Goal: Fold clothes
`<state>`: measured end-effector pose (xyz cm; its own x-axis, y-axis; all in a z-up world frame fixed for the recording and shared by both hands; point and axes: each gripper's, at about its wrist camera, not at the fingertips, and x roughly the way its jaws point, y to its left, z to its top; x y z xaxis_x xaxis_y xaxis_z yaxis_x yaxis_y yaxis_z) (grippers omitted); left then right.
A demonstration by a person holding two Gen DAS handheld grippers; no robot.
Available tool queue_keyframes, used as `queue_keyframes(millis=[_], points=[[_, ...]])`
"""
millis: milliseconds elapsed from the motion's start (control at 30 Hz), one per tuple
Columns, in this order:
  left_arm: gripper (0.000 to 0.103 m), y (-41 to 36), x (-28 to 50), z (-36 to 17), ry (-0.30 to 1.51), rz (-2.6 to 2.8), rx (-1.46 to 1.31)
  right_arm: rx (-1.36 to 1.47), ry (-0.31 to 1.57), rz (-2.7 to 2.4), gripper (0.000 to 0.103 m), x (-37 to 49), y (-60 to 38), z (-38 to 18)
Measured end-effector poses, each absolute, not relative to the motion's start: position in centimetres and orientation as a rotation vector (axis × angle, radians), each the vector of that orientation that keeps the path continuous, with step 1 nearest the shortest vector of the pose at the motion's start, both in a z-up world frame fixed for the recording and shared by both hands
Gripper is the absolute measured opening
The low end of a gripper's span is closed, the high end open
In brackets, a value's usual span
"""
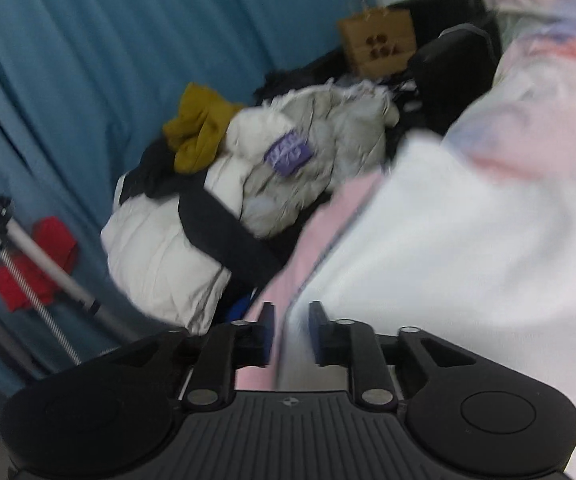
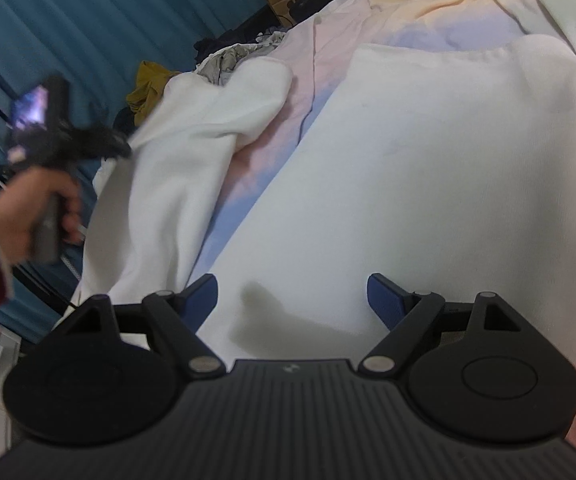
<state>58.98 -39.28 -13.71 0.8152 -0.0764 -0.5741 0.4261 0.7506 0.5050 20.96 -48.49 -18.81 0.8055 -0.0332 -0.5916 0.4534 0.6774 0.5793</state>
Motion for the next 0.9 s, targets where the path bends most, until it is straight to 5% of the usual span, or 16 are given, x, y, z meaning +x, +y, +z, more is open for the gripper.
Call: queue_keyframes(millis=[67, 133, 267, 333, 567, 700, 767, 833, 900], points=[[0.030, -39.3, 58.4, -14.6, 0.551, -0.301, 0.667, 0.770, 0.580, -0.307, 0.084, 20.9, -48.5, -19.0], [0.051, -39.2, 57.4, -14.2, 0.534, -0.330, 0.649, 0.774, 0.577, -0.315, 0.083, 20.9, -48.9, -19.0], [0.060, -39.0, 53.8, -11.2, 0.473, -0.427, 0.593, 0.765, 0.560, -0.329, 0.084, 20.6, -49.2, -18.6], [0.073, -39.4, 51.1, -10.2, 0.433, -0.563, 0.577, 0.766, 0.555, -0.329, 0.084, 20.3, -49.3, -18.3], [0.075, -45.0, 44.3, -12.4, 0.429, -0.804, 0.773, 0.821, 0.540, -0.353, 0.084, 19.2, -50.0, -18.2], [0.068, -48.6, 45.5, -16.9, 0.506, -0.684, 0.921, 0.829, 0.529, -0.374, 0.084, 18.6, -50.5, -18.3], [0.052, -49.7, 46.2, -18.4, 0.519, -0.634, 0.949, 0.830, 0.527, -0.383, 0.084, 18.5, -50.7, -18.4], [0.006, -50.2, 46.4, -18.6, 0.505, -0.632, 0.914, 0.838, 0.528, -0.387, 0.084, 18.6, -50.9, -18.5], [0.005, -50.9, 46.1, -18.1, 0.499, -0.623, 0.876, 0.841, 0.528, -0.387, 0.084, 18.7, -50.9, -18.5]])
